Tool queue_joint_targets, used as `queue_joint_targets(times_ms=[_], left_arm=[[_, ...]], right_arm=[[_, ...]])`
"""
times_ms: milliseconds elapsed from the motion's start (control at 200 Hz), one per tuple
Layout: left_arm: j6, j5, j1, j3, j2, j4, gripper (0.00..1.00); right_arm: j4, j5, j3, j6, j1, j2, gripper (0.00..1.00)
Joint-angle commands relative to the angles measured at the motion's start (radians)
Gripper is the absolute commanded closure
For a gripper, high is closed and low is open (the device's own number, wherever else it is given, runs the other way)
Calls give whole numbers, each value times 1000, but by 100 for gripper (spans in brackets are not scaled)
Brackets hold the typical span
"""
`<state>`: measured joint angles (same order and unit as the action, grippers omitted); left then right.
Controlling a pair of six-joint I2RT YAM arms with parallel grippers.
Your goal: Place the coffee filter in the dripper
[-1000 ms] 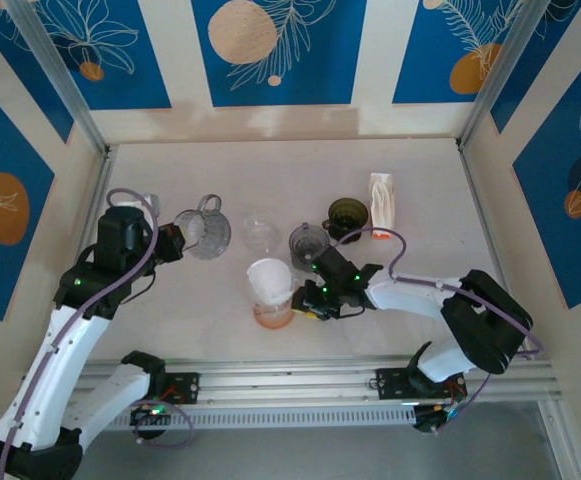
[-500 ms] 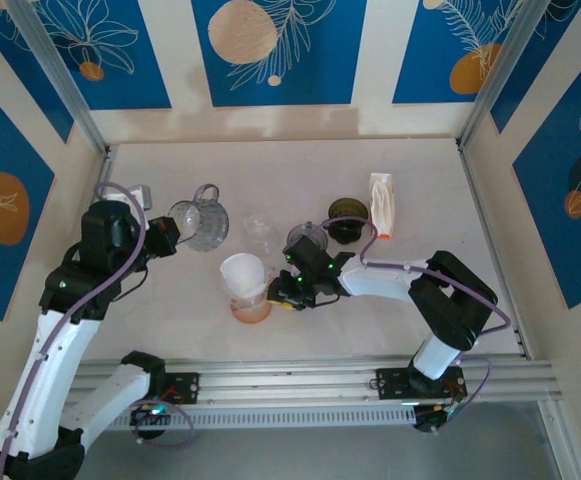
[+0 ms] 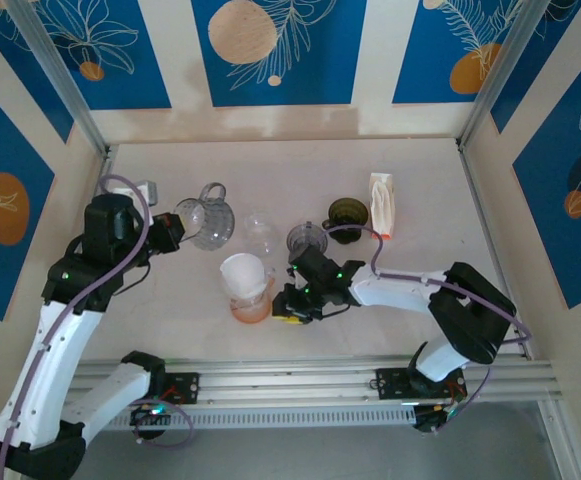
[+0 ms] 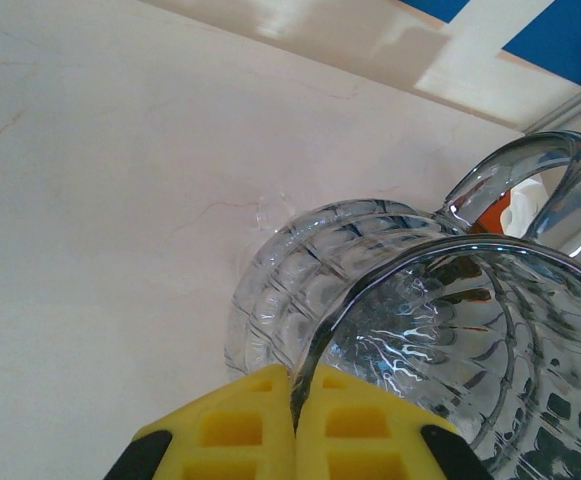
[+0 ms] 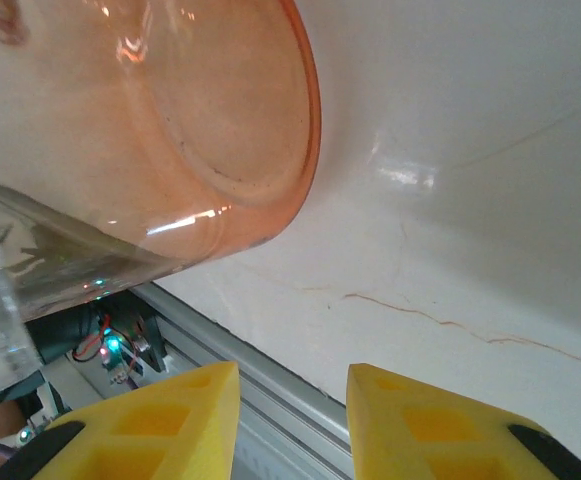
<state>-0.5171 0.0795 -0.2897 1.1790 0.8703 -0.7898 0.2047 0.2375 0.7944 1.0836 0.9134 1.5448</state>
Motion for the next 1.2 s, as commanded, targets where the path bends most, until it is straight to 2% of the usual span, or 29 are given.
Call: queue_joint_targets(times_ms=[0, 510, 960, 1075, 1195], left_arm=[[-9, 39, 12, 45, 9, 58, 100], [3, 53, 15, 125, 47, 59, 100], [0, 51, 17, 127, 39, 57, 100], [2, 55, 17, 130, 45, 58, 100], [-4, 73, 16, 125, 51, 65, 100]], right_arm=[[-46, 63, 15, 23, 12, 55, 65], [-203, 77, 138, 95, 5, 242, 67], [-201, 83, 397, 75, 7, 458, 68], [-193, 85, 430, 68, 2, 471, 68], [-180, 69, 388, 54, 5, 418, 67]])
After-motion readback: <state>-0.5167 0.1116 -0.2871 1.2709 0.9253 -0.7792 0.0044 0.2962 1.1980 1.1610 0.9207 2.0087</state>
